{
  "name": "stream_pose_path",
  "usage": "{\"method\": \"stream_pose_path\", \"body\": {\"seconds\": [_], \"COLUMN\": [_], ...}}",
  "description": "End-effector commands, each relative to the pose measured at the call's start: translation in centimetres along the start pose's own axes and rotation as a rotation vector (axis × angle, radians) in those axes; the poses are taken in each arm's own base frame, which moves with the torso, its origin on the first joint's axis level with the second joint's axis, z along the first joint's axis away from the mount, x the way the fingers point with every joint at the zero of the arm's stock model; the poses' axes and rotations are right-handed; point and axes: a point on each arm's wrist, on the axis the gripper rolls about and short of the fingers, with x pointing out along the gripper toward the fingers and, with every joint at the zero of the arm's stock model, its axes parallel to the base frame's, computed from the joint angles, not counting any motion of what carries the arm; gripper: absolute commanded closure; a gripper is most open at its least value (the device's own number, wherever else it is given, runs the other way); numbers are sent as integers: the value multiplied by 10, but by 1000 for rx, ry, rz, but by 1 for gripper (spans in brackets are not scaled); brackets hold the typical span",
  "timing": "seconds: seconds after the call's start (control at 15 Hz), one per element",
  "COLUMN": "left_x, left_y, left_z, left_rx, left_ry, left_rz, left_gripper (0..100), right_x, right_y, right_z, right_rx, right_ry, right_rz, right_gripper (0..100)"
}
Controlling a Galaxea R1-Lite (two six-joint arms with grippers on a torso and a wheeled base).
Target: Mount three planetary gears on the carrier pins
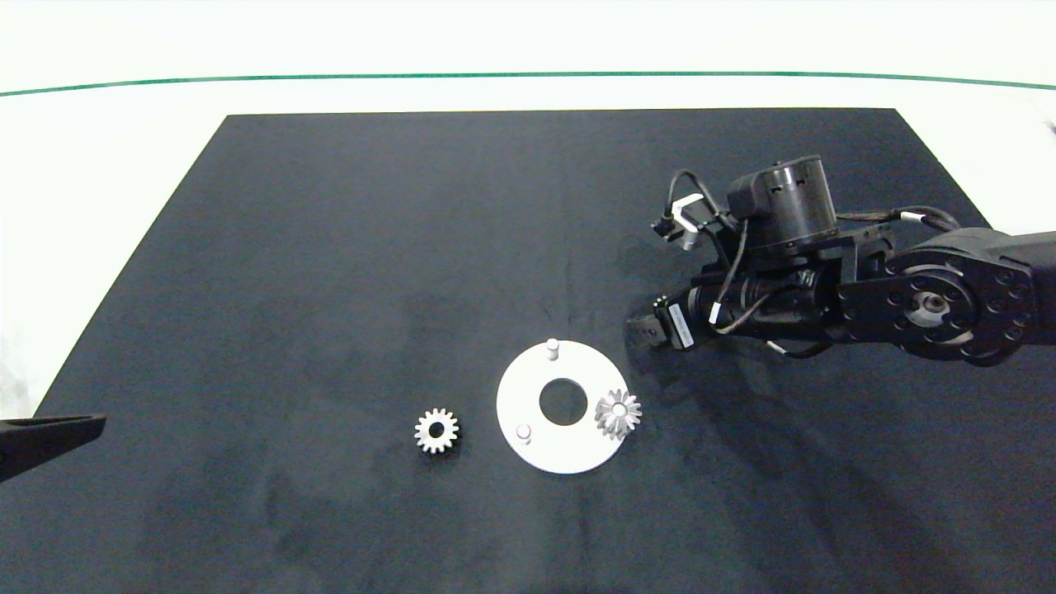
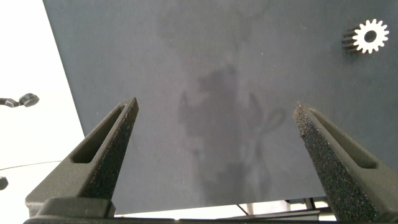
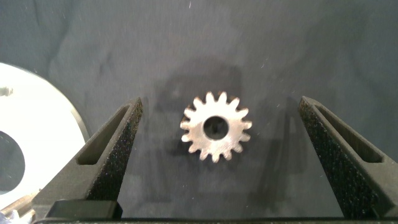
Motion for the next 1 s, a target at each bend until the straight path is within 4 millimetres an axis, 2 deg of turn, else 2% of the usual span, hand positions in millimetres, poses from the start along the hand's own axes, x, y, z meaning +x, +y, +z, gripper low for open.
{"method": "stream_pose_path", "body": {"seconds": [0.07, 1.0], "left_x": [0, 0], "left_y": [0, 0], "left_z": [0, -1], "left_rx": [2, 1], "left_ry": [2, 3], "left_rz": [0, 1], "left_gripper": [0, 0], "right_x": [-1, 3], "right_y": [1, 1], "right_z": [-5, -6], "right_rx": [-8, 3], "right_ry": [16, 0], "right_rz": [3, 12], "right_gripper": [3, 30]}}
